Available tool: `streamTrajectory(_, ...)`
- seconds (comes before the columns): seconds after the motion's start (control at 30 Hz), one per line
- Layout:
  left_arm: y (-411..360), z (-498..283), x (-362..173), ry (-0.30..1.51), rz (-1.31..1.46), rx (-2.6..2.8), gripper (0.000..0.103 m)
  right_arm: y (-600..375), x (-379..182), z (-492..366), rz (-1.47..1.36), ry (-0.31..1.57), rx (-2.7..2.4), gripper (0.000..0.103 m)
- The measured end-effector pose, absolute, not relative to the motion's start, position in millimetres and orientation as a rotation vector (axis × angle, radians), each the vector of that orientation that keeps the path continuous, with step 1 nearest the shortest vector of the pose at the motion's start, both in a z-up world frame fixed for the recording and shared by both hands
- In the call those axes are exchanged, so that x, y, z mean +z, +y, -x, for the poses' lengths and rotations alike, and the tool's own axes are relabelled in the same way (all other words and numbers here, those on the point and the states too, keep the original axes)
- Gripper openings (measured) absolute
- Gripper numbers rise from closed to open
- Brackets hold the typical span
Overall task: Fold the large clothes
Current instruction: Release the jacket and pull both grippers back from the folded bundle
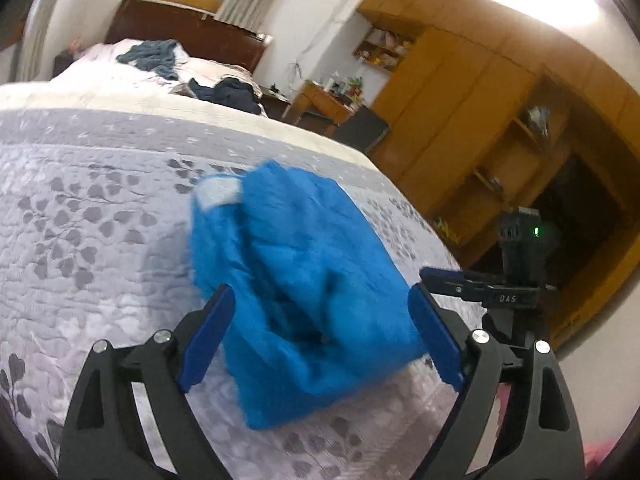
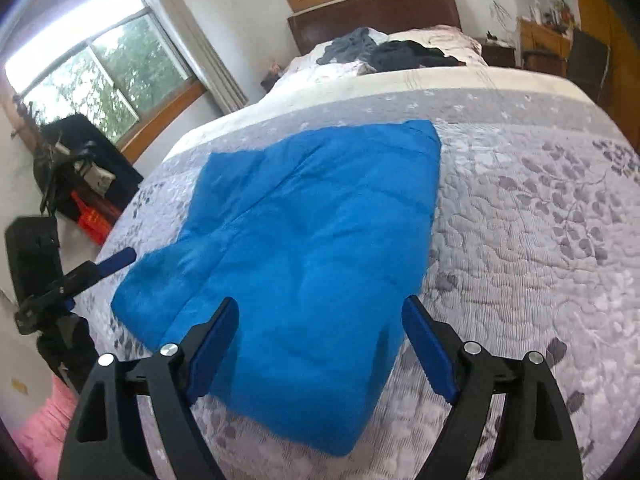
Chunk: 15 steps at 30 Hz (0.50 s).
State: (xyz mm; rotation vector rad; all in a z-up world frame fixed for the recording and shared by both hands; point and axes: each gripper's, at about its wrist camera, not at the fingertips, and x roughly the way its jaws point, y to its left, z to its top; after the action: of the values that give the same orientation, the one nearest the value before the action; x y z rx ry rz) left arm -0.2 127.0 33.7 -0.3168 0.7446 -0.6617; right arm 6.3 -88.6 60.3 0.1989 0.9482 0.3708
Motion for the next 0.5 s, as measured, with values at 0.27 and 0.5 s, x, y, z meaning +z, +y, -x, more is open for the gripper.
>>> streamTrajectory(0.27, 110, -6, -3, 0.897, 0.289, -0.631, 0.05, -65, 53, 12, -0.131, 0.973, 0.408, 0.084)
streamTrajectory(0.5, 122, -4, -36, 0.963, 0.287, -0.602, 0.042, -62, 40, 11, -0.123, 0.992, 0.405, 0.085)
